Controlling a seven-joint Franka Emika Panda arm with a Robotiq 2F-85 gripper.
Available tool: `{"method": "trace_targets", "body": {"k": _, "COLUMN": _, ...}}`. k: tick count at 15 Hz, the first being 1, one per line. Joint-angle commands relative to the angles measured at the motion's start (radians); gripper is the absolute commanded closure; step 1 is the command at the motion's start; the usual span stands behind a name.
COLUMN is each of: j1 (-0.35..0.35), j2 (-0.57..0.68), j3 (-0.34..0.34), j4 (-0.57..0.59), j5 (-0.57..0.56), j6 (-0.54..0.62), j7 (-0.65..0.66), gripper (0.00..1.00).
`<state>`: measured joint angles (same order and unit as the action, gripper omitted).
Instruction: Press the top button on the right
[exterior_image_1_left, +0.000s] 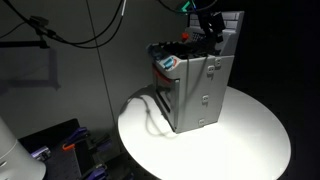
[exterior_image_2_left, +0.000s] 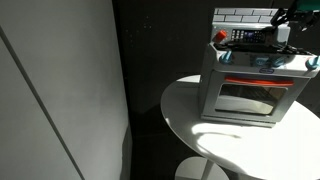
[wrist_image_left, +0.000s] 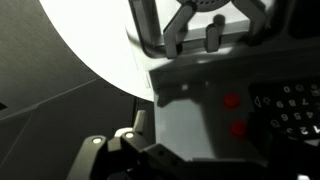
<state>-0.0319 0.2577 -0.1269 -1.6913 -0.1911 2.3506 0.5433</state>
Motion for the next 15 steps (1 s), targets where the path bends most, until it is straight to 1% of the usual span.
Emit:
{"method": "trace_targets", "body": {"k": 1, "j1": 0.020, "j2": 0.042, "j3": -0.019, "j4": 0.071, "j5": -0.017, "j6": -0.036, "j7": 0.025, "gripper": 0.00}}
{"method": "trace_targets", "body": {"k": 9, "j1": 0.028, "j2": 0.075, "j3": -0.030, "j4": 0.109, "j5": -0.010, "j6": -0.054, "j7": 0.020, "gripper": 0.00}}
{"method": "trace_targets", "body": {"k": 15, "j1": 0.021, "j2": 0.032, "j3": -0.034, "j4": 0.070, "j5": -0.006, "j6": -0.078, "j7": 0.010, "gripper": 0.00}}
